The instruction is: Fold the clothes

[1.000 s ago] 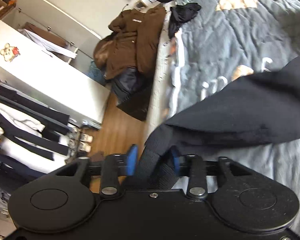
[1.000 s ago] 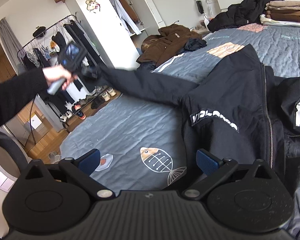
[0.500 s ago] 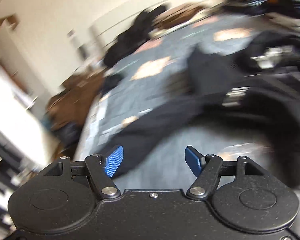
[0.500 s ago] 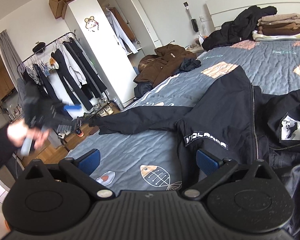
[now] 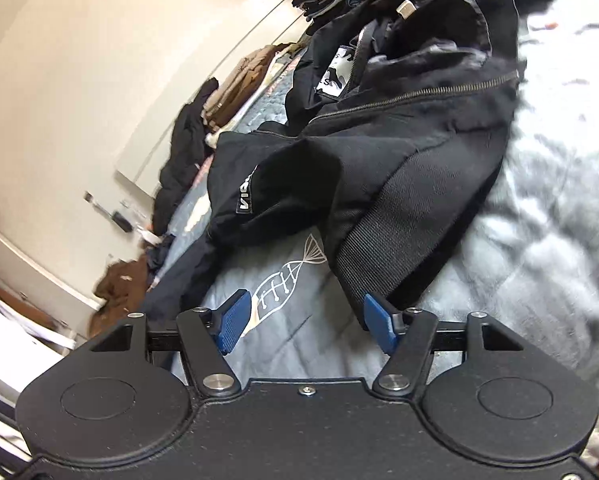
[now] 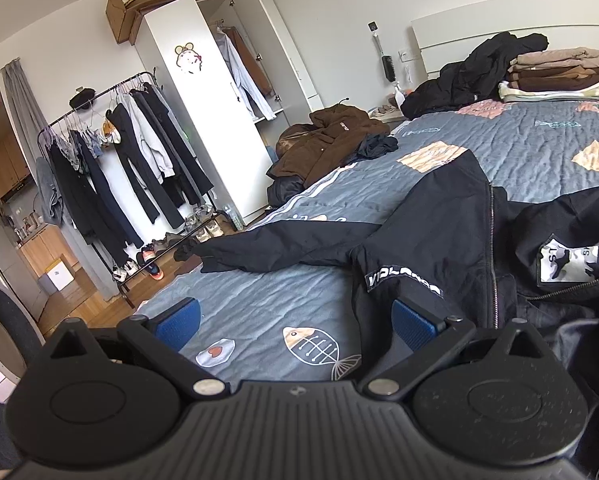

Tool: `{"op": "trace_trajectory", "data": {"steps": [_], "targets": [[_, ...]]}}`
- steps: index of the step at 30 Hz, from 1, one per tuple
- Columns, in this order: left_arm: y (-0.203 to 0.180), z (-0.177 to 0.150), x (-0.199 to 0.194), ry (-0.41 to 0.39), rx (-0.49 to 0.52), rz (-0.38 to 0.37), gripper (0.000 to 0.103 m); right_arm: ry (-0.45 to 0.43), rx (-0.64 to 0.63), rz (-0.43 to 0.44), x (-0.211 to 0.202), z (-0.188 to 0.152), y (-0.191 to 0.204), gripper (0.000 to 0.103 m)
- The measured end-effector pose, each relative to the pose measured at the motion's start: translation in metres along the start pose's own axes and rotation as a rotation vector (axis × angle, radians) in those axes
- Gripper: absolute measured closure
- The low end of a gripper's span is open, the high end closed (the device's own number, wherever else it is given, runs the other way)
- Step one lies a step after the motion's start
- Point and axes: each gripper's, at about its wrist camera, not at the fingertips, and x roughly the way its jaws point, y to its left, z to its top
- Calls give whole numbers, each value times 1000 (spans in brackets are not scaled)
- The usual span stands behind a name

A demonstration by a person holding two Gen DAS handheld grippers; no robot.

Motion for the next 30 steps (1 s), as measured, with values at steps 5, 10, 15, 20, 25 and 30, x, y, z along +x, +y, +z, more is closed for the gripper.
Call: {"op": "trace_trajectory", "data": {"steps": [5, 10, 15, 20, 25, 30], "targets": [[-21, 1, 6, -7, 53, -20, 41, -10, 2, 5, -4, -1, 2, 1], [-36, 3, 17, -29, 74, 10, 55, 16, 0, -4, 0, -7, 3, 1], [-42, 6, 28, -41, 67, 17, 87, 63, -22, -23, 5, -18, 6, 1], [-54, 8, 40, 5, 92, 67, 78, 70, -16, -30, 4, -21, 4, 1], [-55, 10, 45, 12, 80, 71, 86, 64, -10, -31, 5, -20, 3, 1], [-35, 12, 25, 9, 74, 63, 101, 62, -17, -33, 4, -19, 3, 1]]}}
